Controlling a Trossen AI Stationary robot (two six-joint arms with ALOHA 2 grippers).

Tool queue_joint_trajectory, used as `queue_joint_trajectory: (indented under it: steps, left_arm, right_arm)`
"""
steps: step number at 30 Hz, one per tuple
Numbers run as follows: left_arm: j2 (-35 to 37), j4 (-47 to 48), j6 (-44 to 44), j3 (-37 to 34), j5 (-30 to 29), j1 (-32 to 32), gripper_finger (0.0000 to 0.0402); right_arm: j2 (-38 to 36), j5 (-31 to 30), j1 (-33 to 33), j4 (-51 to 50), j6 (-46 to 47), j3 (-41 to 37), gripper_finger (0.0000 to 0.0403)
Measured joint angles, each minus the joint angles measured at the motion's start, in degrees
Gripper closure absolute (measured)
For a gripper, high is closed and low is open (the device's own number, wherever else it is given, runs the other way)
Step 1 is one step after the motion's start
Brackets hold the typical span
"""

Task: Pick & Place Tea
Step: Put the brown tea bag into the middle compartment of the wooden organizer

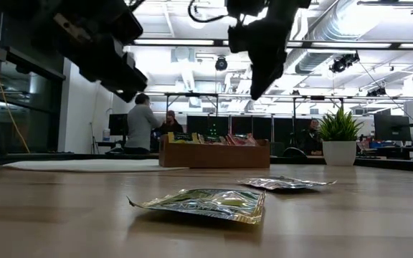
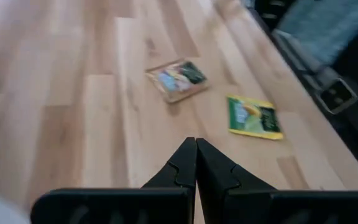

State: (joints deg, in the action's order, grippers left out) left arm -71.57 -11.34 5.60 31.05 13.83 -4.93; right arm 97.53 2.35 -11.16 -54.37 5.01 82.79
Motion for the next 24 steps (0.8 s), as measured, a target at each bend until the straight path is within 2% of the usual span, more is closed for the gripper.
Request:
queue_joint_trajectory:
  steps: [3,8,10,14,20,24]
  left_arm:
    - [-3.92,-3.48,-2.01,0.64,5.19,0.96,0.0401]
    - [-11.80,-3.30,-8.09,6.06,8.63,1.20,0.0401]
    - [-14.93,-2.28,-11.47,9.21,9.87,1.18,0.0401]
    - [-21.48,3.62,-17.98,15.52,10.15,1.18,0.0401]
    - [-29.22,5.79,-24.56,23.83,15.14,1.18,0.0401]
    - [-32.35,5.33,-26.74,28.14,15.86,1.18,0.0401]
  right_arm:
    - [-1.36,-1.43,5.05,3.72,8.22,-4.47,0.0285]
    - [-2.50,-3.36,13.58,11.84,23.29,-10.12,0.0304]
    - [-2.53,-6.51,16.89,14.31,31.28,-11.20,0.0318]
    - [-2.53,-11.88,23.30,14.98,44.57,-13.19,0.0348]
    - [-2.53,-20.55,33.20,12.93,65.60,-14.80,0.0396]
    - [-2.41,-25.80,39.12,13.49,76.52,-15.75,0.0399]
